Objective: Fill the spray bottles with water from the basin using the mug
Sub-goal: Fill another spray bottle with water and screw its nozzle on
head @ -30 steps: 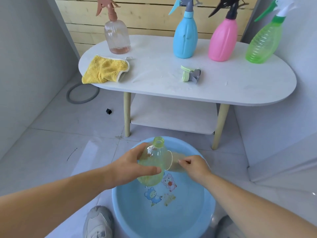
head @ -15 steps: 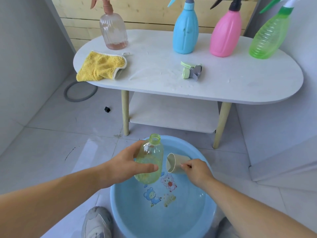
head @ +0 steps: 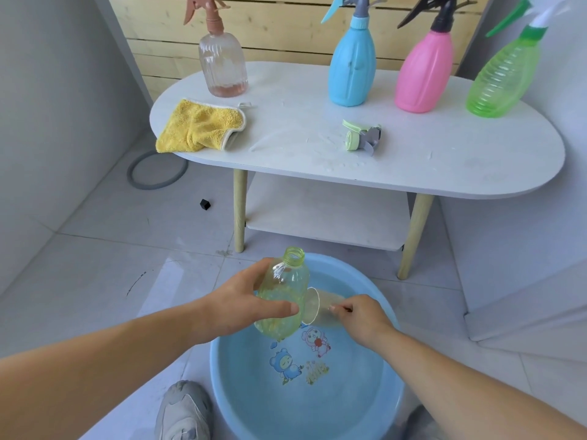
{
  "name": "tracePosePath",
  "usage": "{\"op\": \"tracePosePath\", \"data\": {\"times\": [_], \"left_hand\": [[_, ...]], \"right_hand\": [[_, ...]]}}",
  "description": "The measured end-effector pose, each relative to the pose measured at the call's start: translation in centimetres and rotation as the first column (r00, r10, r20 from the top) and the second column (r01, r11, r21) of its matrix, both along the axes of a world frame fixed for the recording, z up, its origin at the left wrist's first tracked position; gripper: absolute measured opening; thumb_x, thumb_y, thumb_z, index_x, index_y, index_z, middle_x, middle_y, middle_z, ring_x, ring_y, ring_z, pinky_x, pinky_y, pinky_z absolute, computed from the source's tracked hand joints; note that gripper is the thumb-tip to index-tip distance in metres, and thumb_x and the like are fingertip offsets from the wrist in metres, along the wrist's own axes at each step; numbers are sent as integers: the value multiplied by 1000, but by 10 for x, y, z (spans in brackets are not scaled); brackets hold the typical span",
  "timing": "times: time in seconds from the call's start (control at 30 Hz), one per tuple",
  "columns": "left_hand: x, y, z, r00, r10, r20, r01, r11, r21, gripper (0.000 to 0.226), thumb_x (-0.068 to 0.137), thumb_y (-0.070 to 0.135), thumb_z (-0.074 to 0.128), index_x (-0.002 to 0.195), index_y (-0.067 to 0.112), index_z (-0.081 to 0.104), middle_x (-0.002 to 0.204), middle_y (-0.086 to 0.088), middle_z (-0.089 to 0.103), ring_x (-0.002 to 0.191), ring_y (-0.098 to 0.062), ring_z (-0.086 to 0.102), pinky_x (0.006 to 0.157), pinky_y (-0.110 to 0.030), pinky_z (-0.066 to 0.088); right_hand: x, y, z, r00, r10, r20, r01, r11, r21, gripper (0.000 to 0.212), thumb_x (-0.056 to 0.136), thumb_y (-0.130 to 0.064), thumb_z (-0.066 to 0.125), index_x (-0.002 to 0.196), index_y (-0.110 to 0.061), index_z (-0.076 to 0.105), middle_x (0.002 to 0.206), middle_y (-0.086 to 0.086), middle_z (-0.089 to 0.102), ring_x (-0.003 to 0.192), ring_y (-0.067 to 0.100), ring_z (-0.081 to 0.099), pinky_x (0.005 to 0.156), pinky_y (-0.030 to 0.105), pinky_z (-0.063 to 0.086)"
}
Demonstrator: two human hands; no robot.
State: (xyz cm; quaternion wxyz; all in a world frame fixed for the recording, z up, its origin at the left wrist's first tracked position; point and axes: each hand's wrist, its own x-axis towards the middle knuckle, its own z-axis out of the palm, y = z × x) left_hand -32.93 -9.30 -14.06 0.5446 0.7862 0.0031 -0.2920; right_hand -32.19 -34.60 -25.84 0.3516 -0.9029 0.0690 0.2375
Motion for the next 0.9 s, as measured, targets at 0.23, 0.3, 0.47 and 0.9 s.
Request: {"op": "tracePosePath", "data": {"times": [0.23, 0.3, 0.47, 0.9], "left_hand": [[1, 2, 10, 1000, 6, 23, -6, 1000, -11, 55, 84, 22, 87, 126, 45, 60, 116, 18, 74, 106, 1, 70, 88, -21, 57], [2, 4, 16, 1000, 5, 23, -5, 1000, -20, 57, 84, 24, 88, 129, 43, 59, 118, 17, 73, 109, 0, 69, 91, -24, 57], [4, 6, 26, 998, 13, 56, -13, 1000, 5, 73, 66, 45, 88, 133, 39, 60, 122, 14, 71, 111, -1, 68, 98, -29, 56], [-2, -3, 44, 996, 2, 90, 4, 998, -66, 76, 64, 50, 88, 134, 41, 59, 124, 11, 71, 115, -5, 68, 105, -36, 56]], "right_hand": [[11, -3, 31, 975, -218, -47, 223, 936, 274, 36, 96, -38, 61, 83, -6, 72, 67, 4, 53, 67, 17, 52, 55, 26, 33], [17, -8, 48, 966, -256, -41, 254, 900, 355, 36, 94, -41, 63, 81, -9, 73, 70, 4, 58, 68, 18, 56, 61, 26, 36], [22, -27, 100, 953, -298, 60, 243, 866, 438, 34, 95, -36, 65, 81, -6, 73, 83, 7, 69, 76, 18, 68, 78, 26, 50], [-6, -36, 242, 872, -281, 400, 60, 873, 484, 21, 94, -29, 64, 82, -21, 79, 87, 0, 78, 89, 18, 75, 101, 47, 51]]}}
